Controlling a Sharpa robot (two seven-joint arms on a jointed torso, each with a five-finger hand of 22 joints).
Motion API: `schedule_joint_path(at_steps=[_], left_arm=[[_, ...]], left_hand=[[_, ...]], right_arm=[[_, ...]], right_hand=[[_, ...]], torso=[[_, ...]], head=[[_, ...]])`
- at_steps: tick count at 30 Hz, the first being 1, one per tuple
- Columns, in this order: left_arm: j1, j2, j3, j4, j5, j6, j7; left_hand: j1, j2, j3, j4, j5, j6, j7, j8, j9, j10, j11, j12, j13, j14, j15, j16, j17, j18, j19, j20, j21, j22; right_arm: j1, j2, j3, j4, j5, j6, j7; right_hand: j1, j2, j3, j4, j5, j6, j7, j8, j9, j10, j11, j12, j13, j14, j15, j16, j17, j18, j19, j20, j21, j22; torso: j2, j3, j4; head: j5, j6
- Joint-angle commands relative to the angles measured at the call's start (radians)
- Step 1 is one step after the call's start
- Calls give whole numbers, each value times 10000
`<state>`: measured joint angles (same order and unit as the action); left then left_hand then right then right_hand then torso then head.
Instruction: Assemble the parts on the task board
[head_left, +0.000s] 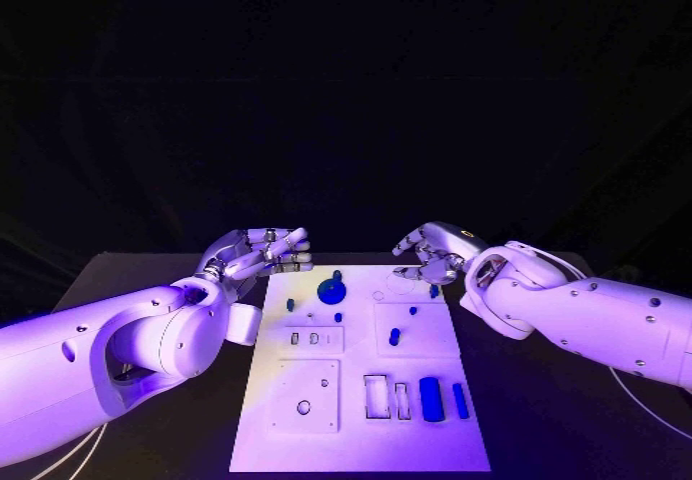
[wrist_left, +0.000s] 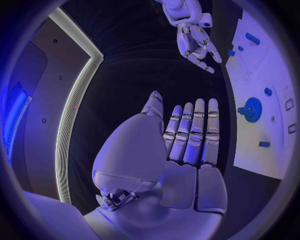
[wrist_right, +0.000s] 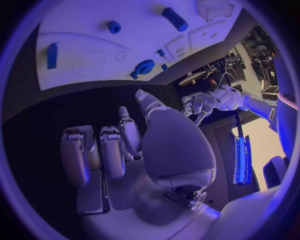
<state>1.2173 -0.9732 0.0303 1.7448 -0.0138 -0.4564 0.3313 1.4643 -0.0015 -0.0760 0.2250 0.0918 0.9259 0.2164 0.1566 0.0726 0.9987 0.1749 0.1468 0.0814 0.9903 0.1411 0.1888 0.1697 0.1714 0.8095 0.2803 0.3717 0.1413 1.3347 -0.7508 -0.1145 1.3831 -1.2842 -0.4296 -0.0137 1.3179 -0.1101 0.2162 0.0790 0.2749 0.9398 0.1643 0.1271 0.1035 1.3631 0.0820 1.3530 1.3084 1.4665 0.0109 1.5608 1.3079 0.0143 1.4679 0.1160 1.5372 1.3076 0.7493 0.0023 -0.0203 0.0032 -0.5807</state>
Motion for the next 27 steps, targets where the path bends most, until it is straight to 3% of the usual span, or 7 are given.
schedule_joint_path(at_steps=[1, 10, 15, 23, 27], left_arm=[[8, 52, 3, -29, 17, 212, 43], [1, 97, -13, -138, 35, 254, 45], [-1, 109, -17, -153, 37, 271, 50], [-3, 116, -19, -163, 39, 256, 32], [-4, 117, -19, -167, 39, 255, 32]], left_hand=[[5, 89, 21, -64, 35, -62, 32, -59, -17, -97, 7, -47, -14, -47, 4, -30, 21, 106, -66, 1, -42, -14], [5, 89, 21, -64, 35, -62, 32, -59, -17, -97, 7, -47, -14, -47, 4, -30, 21, 106, -66, 1, -42, -14], [11, 91, 22, -68, 35, -62, 31, -60, -16, -97, 7, -48, -14, -46, 4, -30, 23, 106, -66, 1, -41, -14], [19, 94, 24, -73, 36, -62, 31, -60, -16, -96, 6, -49, -14, -45, 3, -29, 25, 107, -67, 2, -40, -14], [19, 94, 24, -73, 36, -62, 31, -60, -16, -96, 6, -49, -14, -45, 3, -29, 25, 107, -67, 2, -40, -14]], right_arm=[[-2, -367, -7, 125, 1086, 739, 999], [-170, -1050, -9, -201, 1166, 1013, 1305], [-323, -991, -10, -654, 1055, 1078, 1380], [-571, -756, -10, -1142, 1077, 1207, 1421], [-682, -625, -10, -1367, 1036, 1285, 1374]], right_hand=[[101, -17, 5, -62, 25, 47, 7, -66, -13, -72, -23, -63, 26, 967, -24, -22, 2327, 5, 620, 17, -67, 2194], [228, -98, 25, -171, 83, 12, 20, -122, -34, -113, -13, -107, -16, 967, -16, -23, 2327, 8, 610, 21, -80, 2186], [261, -100, 39, -194, 99, 7, 23, -133, -38, -108, -11, -102, -9, 970, -14, -17, 2341, 8, 611, 23, -80, 2187], [281, -102, 47, -209, 103, 5, 25, -138, -40, -120, -10, -114, -22, 968, -14, -20, 2334, 11, 603, 23, -88, 2179], [302, -103, 57, -225, 107, 4, 27, -144, -42, -127, -9, -121, -29, 969, -13, -19, 2336, 13, 597, 24, -94, 2173]], torso=[[-74, 29, -63], [-112, 71, -81], [-94, 61, -62], [-86, 63, -44], [-70, 89, -40]], head=[[-87, -3], [-253, -91], [-355, -117], [-323, -208], [-327, -220]])
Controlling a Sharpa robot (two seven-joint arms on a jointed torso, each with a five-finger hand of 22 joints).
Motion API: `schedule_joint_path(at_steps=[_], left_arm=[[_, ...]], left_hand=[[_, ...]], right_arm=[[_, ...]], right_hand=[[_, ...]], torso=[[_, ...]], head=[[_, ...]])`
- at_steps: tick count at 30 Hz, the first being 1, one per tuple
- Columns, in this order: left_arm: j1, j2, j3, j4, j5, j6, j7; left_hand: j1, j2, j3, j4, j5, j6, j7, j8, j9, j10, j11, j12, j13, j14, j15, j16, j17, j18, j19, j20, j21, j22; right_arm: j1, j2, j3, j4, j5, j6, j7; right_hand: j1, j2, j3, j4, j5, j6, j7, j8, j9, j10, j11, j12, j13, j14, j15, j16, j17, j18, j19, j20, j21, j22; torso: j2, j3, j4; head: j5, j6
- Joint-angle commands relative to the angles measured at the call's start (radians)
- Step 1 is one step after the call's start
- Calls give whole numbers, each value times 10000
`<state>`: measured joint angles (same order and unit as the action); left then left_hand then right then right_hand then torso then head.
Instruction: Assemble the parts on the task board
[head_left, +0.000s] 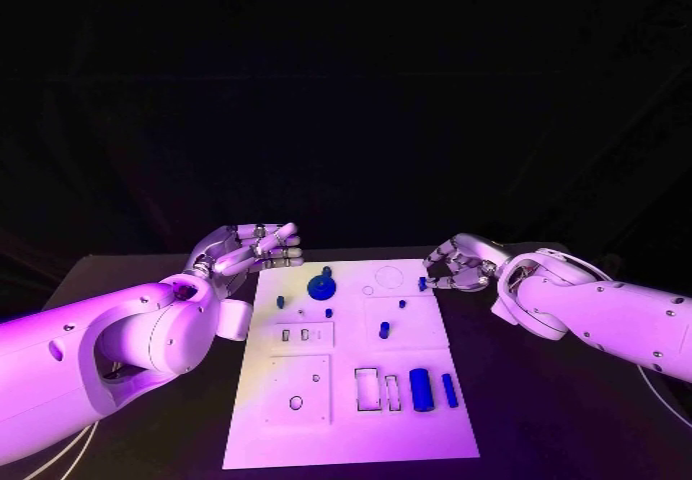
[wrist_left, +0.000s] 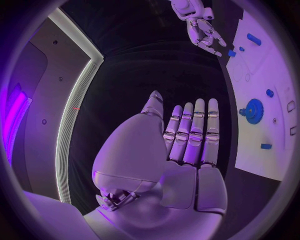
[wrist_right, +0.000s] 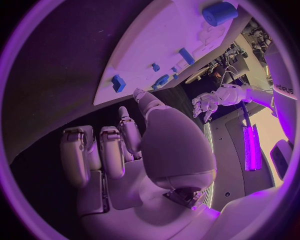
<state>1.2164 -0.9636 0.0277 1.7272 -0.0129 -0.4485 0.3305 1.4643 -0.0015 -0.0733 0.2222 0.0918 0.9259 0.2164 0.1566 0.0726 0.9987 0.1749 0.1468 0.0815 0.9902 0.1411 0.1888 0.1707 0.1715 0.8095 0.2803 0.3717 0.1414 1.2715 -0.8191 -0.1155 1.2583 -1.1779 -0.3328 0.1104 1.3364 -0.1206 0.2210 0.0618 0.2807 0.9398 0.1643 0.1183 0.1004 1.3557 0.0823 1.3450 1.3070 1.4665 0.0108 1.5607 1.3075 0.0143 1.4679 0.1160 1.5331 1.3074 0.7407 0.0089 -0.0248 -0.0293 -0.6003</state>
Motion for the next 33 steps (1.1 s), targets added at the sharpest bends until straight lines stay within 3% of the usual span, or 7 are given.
schedule_joint_path(at_steps=[1, 8, 14, 17, 22, 33], left_arm=[[5, 21, 6, 10, 31, 177, 40], [5, 4, 6, 10, 31, 173, 46], [4, 5, 6, 11, 31, 181, 46], [4, 9, 6, 11, 31, 185, 43], [4, 6, 6, 9, 31, 184, 40], [4, -3, 6, 0, 31, 185, 35]], left_hand=[[19, 94, -4, -45, 36, -62, 31, -60, -16, -97, 6, -49, -15, -45, 3, -29, 14, 106, -67, 2, -40, -15], [19, 94, -4, -45, 36, -62, 31, -60, -16, -97, 6, -49, -15, -45, 3, -29, 14, 106, -67, 2, -40, -15], [19, 94, -4, -45, 36, -62, 31, -60, -16, -97, 6, -49, -15, -45, 3, -29, 14, 106, -67, 2, -40, -15], [19, 94, -4, -45, 36, -62, 31, -60, -16, -97, 6, -49, -15, -45, 3, -29, 14, 106, -67, 2, -40, -15], [19, 94, -4, -45, 36, -62, 31, -60, -16, -97, 6, -49, -15, -45, 3, -29, 14, 106, -67, 2, -40, -15], [19, 94, -4, -45, 36, -62, 31, -60, -16, -97, 6, -49, -15, -45, 3, -29, 14, 106, -67, 2, -40, -15]], right_arm=[[-69, 84, 0, -176, -51, 332, 124], [-148, 223, 1, -436, -204, 361, 77], [-200, 399, 3, -621, -228, 327, 53], [-212, 505, 3, -744, -238, 347, 17], [-239, 621, 4, -882, -244, 406, -14], [-270, 731, 4, -1005, -304, 462, -77]], right_hand=[[137, -12, 12, -73, 53, -5, 30, -67, -16, -71, -8, -59, -34, 968, -11, -20, 2337, 15, 589, 25, -62, 2167], [160, -63, 6, -115, 50, -97, 56, -138, -43, -126, 12, -112, -88, 969, 4, -19, 2339, 21, 573, 33, -81, 2151], [177, -56, 19, -130, 49, -146, 68, -174, -57, -156, 22, -143, -121, 969, 12, -20, 2339, 23, 568, 39, -88, 2146], [181, -49, 24, -132, 49, -150, 70, -178, -59, -146, 24, -133, -109, 972, 14, -14, 2352, 20, 576, 40, -80, 2155], [200, 6, 64, -142, 29, -88, 68, -156, -49, -119, 24, -108, -82, 972, 19, -14, 2352, 17, 584, 47, -74, 2163], [240, 84, 151, -186, -4, 117, 41, -78, -15, -60, 3, -51, -24, 979, 6, -4, 2378, 13, 600, 46, -61, 2182]], torso=[[22, 32, 11], [15, 25, -3], [21, 36, 9], [14, 24, 26], [7, 27, 4], [11, 31, 3]], head=[[-12, -28], [29, -74], [38, -90], [27, -113], [65, -167], [61, -160]])
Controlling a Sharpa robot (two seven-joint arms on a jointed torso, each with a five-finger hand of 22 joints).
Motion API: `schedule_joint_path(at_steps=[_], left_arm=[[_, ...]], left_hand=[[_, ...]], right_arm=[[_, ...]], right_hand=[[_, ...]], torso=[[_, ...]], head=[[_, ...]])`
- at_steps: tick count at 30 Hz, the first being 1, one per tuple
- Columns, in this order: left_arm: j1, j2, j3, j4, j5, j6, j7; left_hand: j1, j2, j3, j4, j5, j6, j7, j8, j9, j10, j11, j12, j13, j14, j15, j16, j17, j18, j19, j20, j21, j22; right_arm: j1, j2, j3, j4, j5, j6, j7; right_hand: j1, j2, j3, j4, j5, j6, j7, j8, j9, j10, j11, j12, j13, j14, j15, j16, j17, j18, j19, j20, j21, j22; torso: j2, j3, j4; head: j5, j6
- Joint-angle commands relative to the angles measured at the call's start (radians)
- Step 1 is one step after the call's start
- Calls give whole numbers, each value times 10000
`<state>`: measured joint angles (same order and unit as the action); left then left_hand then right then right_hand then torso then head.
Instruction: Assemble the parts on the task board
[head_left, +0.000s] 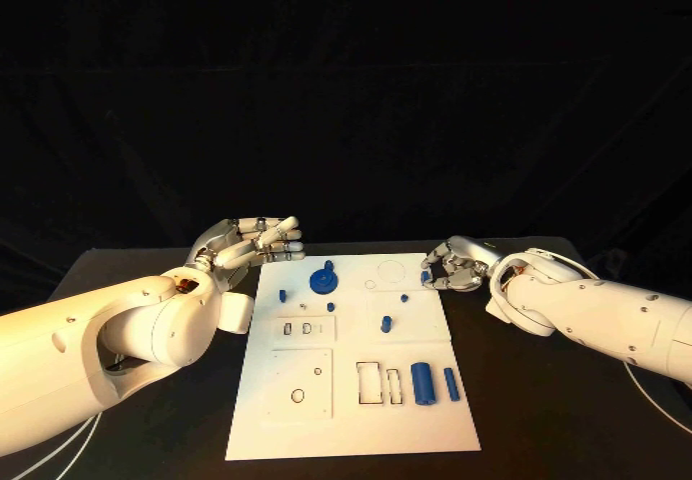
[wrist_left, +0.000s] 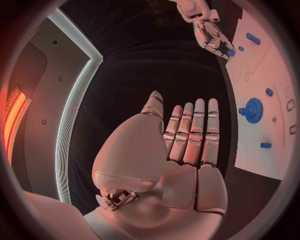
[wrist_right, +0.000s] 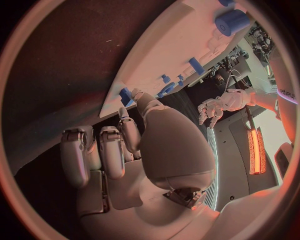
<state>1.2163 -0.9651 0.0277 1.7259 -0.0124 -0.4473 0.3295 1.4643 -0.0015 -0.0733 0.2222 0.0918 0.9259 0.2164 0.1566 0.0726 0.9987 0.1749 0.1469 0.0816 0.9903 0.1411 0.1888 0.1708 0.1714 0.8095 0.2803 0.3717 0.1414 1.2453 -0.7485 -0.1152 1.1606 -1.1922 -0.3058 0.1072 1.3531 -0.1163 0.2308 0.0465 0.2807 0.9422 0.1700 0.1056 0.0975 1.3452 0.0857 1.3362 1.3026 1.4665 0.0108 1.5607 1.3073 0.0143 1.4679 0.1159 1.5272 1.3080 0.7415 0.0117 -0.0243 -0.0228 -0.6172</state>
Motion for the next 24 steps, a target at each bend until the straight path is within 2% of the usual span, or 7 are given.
schedule_joint_path(at_steps=[1, 12, 24], left_arm=[[6, 12, 7, 13, 25, 173, 44], [6, 12, 7, 13, 25, 172, 38], [6, 4, 7, 16, 25, 177, 33]], left_hand=[[19, 94, -4, -45, 36, -62, 31, -60, -16, -96, 6, -50, -16, -45, 3, -29, 13, 107, -67, 2, -40, -16], [29, 112, 1, -50, 36, -60, 31, -60, -14, -94, 6, -53, -16, -40, 2, -25, 20, 108, -67, 3, -36, -17], [29, 112, 1, -50, 36, -60, 31, -60, -14, -94, 6, -53, -16, -40, 2, -25, 20, 108, -67, 3, -36, -17]], right_arm=[[-9, 34, 1, -38, -170, 200, -52], [-24, 89, 1, -58, -306, 286, -101], [-37, 125, 1, -90, -351, 268, -207]], right_hand=[[77, 59, 73, -39, -9, 147, -26, 72, 23, 61, -39, 52, 35, 979, 1, -3, 2380, 11, 606, 43, 4, 2182], [128, 157, 236, -135, -156, 579, -148, 262, 91, 144, -142, 123, 108, 982, -79, 1, 2392, -1, 642, -16, 35, 2222], [140, 234, 329, -177, -220, 747, -215, 338, 113, 190, -202, 158, 145, 986, -131, 7, 2408, -7, 662, -63, 53, 2244]], torso=[[3, 3, -3], [5, 8, -4], [8, 13, 2]], head=[[-4, 9], [6, -2], [-13, -19]])
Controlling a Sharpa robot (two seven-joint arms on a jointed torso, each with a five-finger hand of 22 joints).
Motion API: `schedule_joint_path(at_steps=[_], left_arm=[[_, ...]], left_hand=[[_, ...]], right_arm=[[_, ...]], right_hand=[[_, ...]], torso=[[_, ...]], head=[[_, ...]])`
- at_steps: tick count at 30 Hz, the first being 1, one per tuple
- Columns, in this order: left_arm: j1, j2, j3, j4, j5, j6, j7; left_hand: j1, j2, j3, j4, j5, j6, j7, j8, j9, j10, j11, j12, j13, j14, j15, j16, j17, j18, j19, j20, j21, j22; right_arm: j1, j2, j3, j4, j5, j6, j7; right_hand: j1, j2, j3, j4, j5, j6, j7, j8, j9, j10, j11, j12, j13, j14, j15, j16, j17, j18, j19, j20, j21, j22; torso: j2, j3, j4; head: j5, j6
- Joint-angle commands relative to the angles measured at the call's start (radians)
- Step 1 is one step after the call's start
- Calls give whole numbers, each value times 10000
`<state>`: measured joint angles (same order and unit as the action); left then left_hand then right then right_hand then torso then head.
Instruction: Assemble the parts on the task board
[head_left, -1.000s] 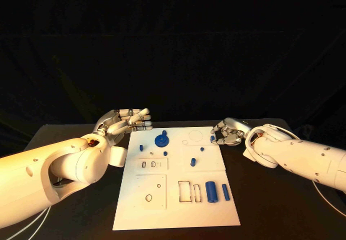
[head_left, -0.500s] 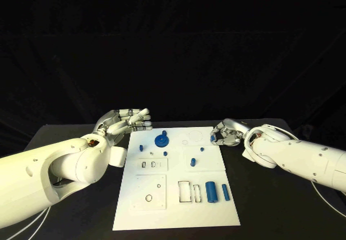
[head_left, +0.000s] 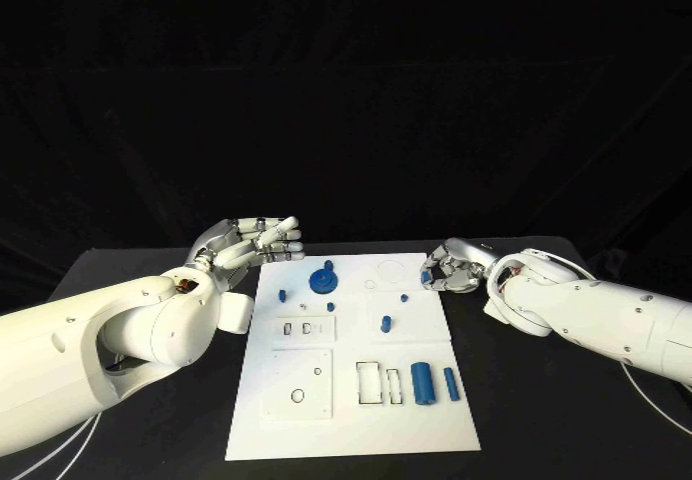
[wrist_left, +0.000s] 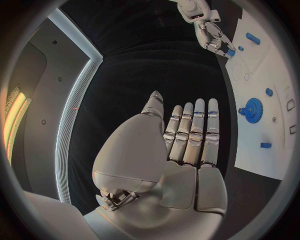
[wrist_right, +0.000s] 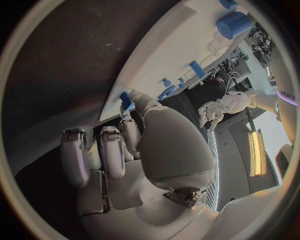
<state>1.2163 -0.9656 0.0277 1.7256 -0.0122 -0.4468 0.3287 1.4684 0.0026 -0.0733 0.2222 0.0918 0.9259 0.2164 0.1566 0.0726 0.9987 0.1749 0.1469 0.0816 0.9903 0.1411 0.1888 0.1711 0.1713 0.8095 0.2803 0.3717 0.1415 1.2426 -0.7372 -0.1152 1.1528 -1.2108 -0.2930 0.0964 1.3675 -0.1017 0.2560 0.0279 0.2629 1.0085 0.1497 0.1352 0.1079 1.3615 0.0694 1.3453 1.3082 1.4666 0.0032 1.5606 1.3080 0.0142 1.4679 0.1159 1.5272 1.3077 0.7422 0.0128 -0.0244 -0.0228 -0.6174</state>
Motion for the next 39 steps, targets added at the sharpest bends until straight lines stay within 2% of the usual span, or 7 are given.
schedule_joint_path(at_steps=[1, 9, 16, 20, 24, 31, 39], left_arm=[[6, 8, 7, 19, 23, 171, 40], [6, -2, 7, 24, 23, 172, 36], [6, -12, 7, 23, 23, 171, 30], [6, -15, 7, 10, 23, 173, 29], [6, -18, 6, -37, 23, 178, 19], [6, 31, 4, -186, 23, 192, 3], [3, 160, -34, -483, 87, 219, -12]], left_hand=[[-3, 81, 6, -54, 37, -59, 31, -61, -13, -93, 6, -55, -16, -40, 2, -24, 19, 110, -67, 3, -34, -17], [-1, 84, 7, -55, 37, -59, 31, -61, -13, -93, 6, -56, -16, -40, 2, -24, 20, 110, -67, 3, -34, -17], [-1, 84, 7, -55, 37, -59, 31, -61, -13, -93, 6, -56, -16, -40, 2, -24, 20, 110, -67, 3, -34, -17], [10, 96, 13, -60, 38, -58, 31, -62, -13, -92, 5, -58, -16, -40, 2, -24, 23, 110, -68, 3, -31, -18], [12, 97, 13, -61, 38, -59, 30, -62, -12, -93, 5, -59, -16, -40, 2, -24, 23, 110, -68, 3, -31, -18], [12, 97, 13, -61, 38, -59, 30, -62, -12, -93, 5, -59, -16, -40, 2, -24, 23, 110, -68, 3, -31, -18], [12, 97, 13, -61, 38, -59, 30, -62, -12, -93, 5, -59, -16, -40, 2, -24, 23, 110, -68, 3, -31, -18]], right_arm=[[-12, 14, 1, -18, -170, 126, -113], [-18, 32, 1, -35, -184, -244, -200], [-20, 31, 2, 73, -165, -1064, -514], [-9, -44, 17, 293, -40, -1326, -679], [68, -203, 50, 779, 170, -1289, -796], [329, -402, 72, 1849, 3, -1182, -1255], [416, -282, 74, 3362, -1046, -1239, -2365]], right_hand=[[2, 112, 99, 2, -43, 118, -24, 58, 15, 32, -50, 69, 92, 986, -64, 8, 2402, -8, 665, -71, 55, 2250], [-33, 363, 266, -11, -45, 560, -204, 330, 116, 122, -199, 129, 162, 986, -186, 8, 2403, -19, 699, -174, 86, 2287], [-39, 530, 404, -56, -63, 777, -346, 521, 201, 247, -328, 209, 257, 981, -301, -3, 2380, -36, 745, -282, 132, 2337], [-180, 522, 465, -29, 256, 734, -363, 547, 224, 256, -354, 183, 241, 973, -338, -18, 2346, -34, 742, -333, 125, 2333], [-259, 541, 531, -8, 425, 661, -353, 536, 228, 219, -351, 121, 184, 969, -344, -27, 2328, -38, 751, -350, 133, 2343], [-195, 562, 668, -104, 317, 543, -313, 499, 224, 152, -324, 32, 109, 979, -329, -9, 2372, -42, 760, -349, 141, 2355], [-195, 592, 719, -121, 337, 563, -315, 518, 237, 188, -322, 60, 143, 981, -324, -7, 2378, -64, 821, -346, 206, 2417]], torso=[[0, 1, 4], [3, 1, 4], [-5, 5, 0], [-21, 6, -4], [-48, -5, -25], [-133, -30, -78], [-270, -55, -72]], head=[[-12, -17], [-16, -29], [-10, -48], [6, -60], [22, -81], [94, -142], [337, -353]])
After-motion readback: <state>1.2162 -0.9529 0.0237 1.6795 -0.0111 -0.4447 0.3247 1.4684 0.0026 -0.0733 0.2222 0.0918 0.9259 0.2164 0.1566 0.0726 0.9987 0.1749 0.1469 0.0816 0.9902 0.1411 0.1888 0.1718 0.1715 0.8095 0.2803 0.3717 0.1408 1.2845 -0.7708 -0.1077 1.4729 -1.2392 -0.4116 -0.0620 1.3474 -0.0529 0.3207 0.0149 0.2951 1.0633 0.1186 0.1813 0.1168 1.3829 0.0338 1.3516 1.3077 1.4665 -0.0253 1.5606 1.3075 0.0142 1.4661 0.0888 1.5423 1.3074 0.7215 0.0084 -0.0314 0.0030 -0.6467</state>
